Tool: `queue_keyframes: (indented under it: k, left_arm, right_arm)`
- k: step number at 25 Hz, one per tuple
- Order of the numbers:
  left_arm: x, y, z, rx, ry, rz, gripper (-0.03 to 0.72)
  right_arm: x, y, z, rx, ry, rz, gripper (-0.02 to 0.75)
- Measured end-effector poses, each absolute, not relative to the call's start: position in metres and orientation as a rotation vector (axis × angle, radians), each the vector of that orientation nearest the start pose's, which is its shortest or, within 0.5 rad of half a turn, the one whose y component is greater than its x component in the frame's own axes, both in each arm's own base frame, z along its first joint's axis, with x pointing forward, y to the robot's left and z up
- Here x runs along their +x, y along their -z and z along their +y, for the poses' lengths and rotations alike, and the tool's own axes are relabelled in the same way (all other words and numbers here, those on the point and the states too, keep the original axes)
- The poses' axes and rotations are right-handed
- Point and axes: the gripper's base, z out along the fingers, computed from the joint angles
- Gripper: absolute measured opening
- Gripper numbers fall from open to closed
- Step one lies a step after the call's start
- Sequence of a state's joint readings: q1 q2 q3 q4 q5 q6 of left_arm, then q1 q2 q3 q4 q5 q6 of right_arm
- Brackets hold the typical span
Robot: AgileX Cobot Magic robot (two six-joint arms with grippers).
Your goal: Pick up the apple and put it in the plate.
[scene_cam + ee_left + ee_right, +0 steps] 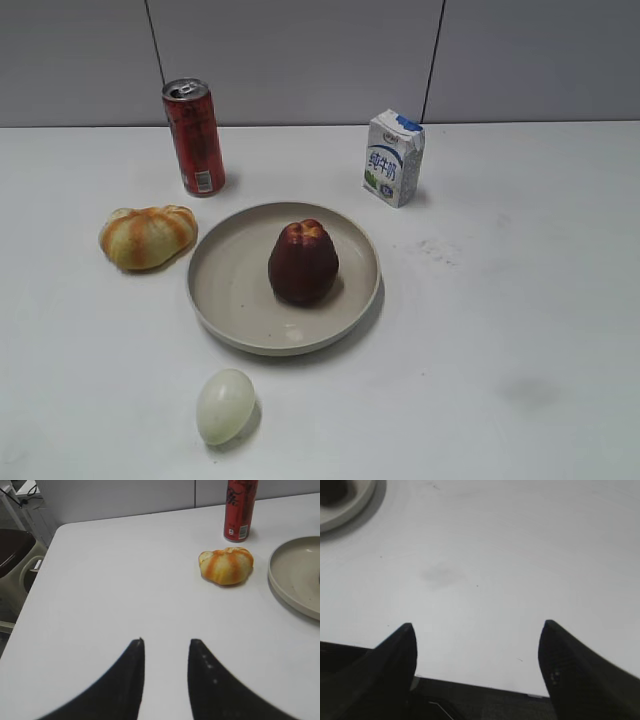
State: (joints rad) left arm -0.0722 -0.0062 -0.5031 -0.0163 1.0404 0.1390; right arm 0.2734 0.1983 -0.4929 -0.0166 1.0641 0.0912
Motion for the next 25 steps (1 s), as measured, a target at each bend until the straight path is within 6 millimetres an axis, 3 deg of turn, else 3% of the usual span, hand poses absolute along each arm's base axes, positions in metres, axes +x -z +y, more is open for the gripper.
queue_keyframes:
  k: [15,25]
  left_arm:
    - [-0.005,-0.28,-0.001,0.213,-0.023,2.003,0.236]
    - [-0.005,-0.28,-0.001,0.213,-0.023,2.003,0.236]
  right_arm:
    - [0.023,-0.274,0.007,-0.231,-0.191,2.219,0.573]
    - [-0.003,-0.276,0.0,-0.025,-0.102,2.042,0.573]
